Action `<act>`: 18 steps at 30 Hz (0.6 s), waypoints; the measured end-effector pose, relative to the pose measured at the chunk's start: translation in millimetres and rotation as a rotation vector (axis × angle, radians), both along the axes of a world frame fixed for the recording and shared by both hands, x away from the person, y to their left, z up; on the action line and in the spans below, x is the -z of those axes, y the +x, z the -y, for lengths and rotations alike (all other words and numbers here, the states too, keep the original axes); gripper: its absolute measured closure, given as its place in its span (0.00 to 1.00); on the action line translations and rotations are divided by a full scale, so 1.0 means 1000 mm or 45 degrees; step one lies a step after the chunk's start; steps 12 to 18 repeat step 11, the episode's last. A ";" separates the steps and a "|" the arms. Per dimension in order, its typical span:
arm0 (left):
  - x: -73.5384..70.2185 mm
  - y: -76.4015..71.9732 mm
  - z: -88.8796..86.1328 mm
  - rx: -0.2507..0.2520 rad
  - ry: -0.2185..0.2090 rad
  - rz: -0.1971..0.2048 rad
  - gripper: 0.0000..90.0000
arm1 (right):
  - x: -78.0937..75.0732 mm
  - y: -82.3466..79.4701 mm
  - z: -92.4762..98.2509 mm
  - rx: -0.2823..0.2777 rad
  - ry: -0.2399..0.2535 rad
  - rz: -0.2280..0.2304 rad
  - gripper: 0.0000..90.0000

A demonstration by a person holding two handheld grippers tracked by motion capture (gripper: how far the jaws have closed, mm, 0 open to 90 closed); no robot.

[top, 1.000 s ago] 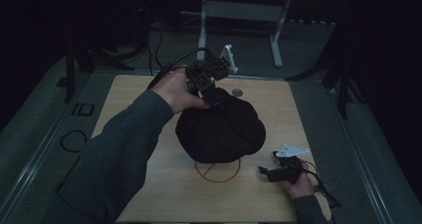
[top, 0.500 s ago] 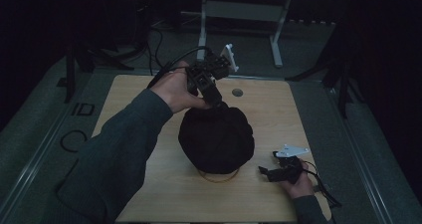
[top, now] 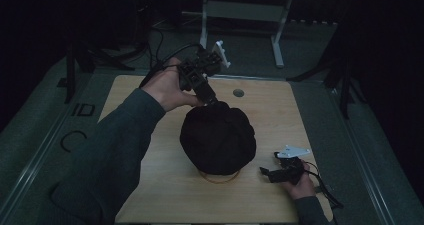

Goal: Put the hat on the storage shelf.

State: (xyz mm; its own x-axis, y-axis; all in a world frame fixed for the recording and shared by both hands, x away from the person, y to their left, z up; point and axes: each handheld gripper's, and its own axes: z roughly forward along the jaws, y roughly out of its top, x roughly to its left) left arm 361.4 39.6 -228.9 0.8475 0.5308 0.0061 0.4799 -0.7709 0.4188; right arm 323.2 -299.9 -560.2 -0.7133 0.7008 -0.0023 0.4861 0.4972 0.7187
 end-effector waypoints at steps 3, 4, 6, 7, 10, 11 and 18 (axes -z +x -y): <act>0.000 0.001 -0.007 -0.018 -0.006 0.008 0.43 | 0.000 0.000 0.000 0.000 0.000 0.000 0.13; 0.000 0.001 -0.009 -0.027 -0.013 0.009 0.43 | 0.000 0.000 0.000 0.000 0.000 0.000 0.13; -0.001 0.001 -0.013 -0.032 -0.017 0.013 0.43 | 0.000 0.000 0.000 0.000 0.000 0.000 0.13; -0.001 0.001 -0.015 -0.038 -0.019 0.015 0.43 | 0.000 0.000 0.000 0.000 0.000 -0.001 0.13; 0.000 0.001 -0.019 -0.046 -0.024 0.015 0.43 | 0.000 0.000 0.000 -0.001 0.000 0.000 0.13; 0.001 0.001 -0.023 -0.055 -0.026 0.018 0.43 | 0.000 0.000 0.000 -0.001 -0.001 0.000 0.13; 0.001 0.001 -0.023 -0.055 -0.026 0.018 0.43 | 0.000 0.000 0.000 -0.001 -0.001 0.000 0.13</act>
